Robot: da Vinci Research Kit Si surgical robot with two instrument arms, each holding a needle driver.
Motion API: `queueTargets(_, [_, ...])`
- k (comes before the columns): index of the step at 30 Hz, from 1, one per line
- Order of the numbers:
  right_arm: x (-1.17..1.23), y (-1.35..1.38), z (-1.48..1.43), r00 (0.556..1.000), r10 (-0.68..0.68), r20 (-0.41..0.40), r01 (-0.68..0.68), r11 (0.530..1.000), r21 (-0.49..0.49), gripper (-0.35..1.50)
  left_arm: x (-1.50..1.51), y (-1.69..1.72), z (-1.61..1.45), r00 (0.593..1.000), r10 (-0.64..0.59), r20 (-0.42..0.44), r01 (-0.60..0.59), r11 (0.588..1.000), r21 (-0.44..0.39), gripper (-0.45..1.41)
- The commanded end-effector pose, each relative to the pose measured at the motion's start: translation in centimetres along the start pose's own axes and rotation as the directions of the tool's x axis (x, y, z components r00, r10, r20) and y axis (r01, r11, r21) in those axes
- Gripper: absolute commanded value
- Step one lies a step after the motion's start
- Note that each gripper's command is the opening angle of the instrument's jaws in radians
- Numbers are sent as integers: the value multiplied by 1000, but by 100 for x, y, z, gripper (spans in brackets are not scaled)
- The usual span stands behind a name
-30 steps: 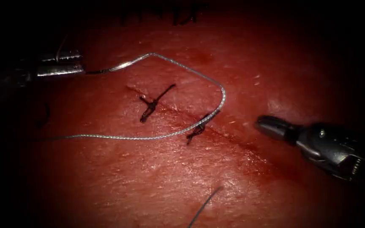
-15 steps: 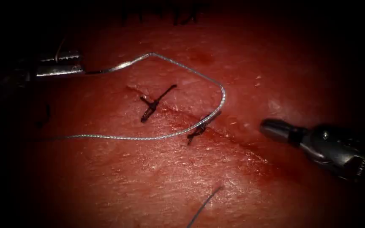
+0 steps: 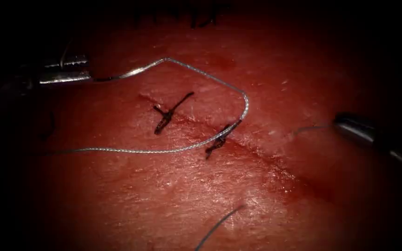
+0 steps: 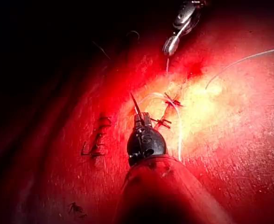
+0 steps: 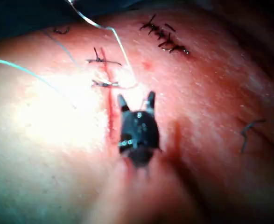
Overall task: Wound Closure
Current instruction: Right gripper picks up the tail end and pulls to lengthen slightly
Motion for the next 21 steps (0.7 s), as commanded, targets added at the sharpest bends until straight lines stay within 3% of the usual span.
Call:
queueTargets(1, [-6, -5, 21, 1000, 0, -14, 0, 1000, -5, 135, -3, 1, 8, 1000, 1, -2, -1, 1000, -3, -45])
queueTargets(3, [-9, -5, 31, 1000, -2, -25, 1, 1000, -13, 146, -3, 1, 8, 1000, 1, -2, -1, 1000, -3, -45])
queueTargets(12, [-15, 8, 15, 999, -4, -52, 4, 1000, -12, 146, -3, 1, 8, 1000, 1, -2, -1, 1000, -2, -45])
queueTargets(21, [-22, 3, 25, 998, 30, -56, -31, 999, -14, 136, -4, 2, 11, 1000, 2, -1, -2, 1000, -6, -45])
